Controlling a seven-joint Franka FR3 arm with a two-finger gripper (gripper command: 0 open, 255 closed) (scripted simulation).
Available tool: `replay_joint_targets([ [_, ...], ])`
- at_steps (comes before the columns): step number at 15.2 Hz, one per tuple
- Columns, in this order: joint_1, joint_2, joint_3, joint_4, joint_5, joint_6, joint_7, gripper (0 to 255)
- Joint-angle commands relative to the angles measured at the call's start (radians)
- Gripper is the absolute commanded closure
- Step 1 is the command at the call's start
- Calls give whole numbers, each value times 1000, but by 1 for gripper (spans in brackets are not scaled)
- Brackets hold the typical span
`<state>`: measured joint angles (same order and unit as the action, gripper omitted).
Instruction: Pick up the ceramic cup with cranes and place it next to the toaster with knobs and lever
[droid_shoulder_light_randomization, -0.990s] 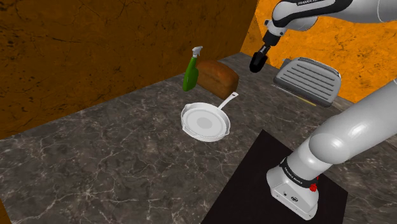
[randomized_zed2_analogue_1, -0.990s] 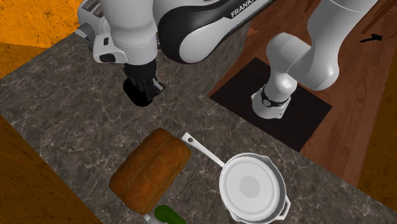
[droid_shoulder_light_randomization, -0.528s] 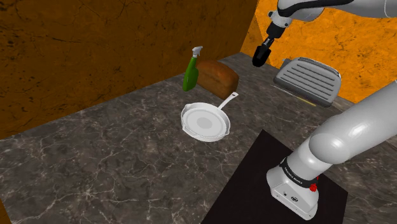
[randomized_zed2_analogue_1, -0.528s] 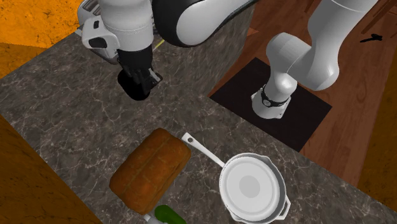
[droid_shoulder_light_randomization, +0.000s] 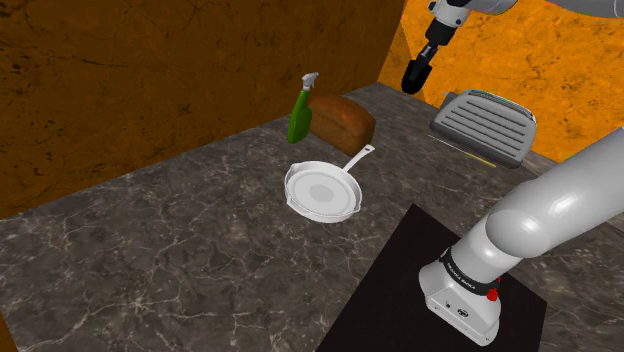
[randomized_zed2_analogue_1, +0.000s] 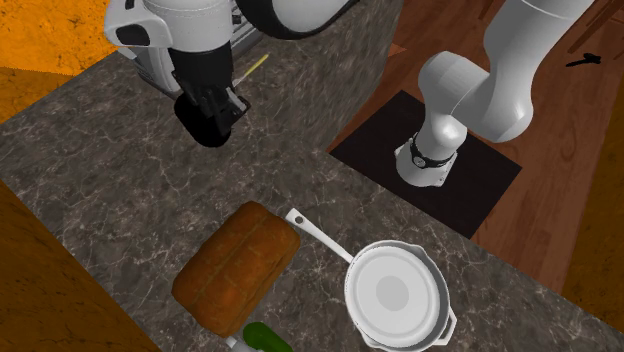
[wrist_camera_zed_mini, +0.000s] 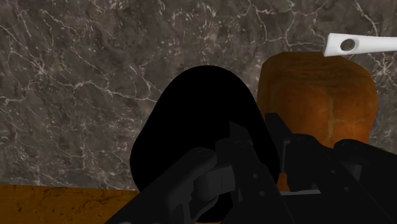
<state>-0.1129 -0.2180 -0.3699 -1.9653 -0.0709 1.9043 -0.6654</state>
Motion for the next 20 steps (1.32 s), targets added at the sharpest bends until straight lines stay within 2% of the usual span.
replay_joint_targets([
  [1, 1, 1, 1, 30, 1, -29, -1, 255],
  [12, 5, 25, 2, 203, 12, -179, -8, 255],
  [20, -68, 27, -121, 218, 19, -188, -204, 255],
])
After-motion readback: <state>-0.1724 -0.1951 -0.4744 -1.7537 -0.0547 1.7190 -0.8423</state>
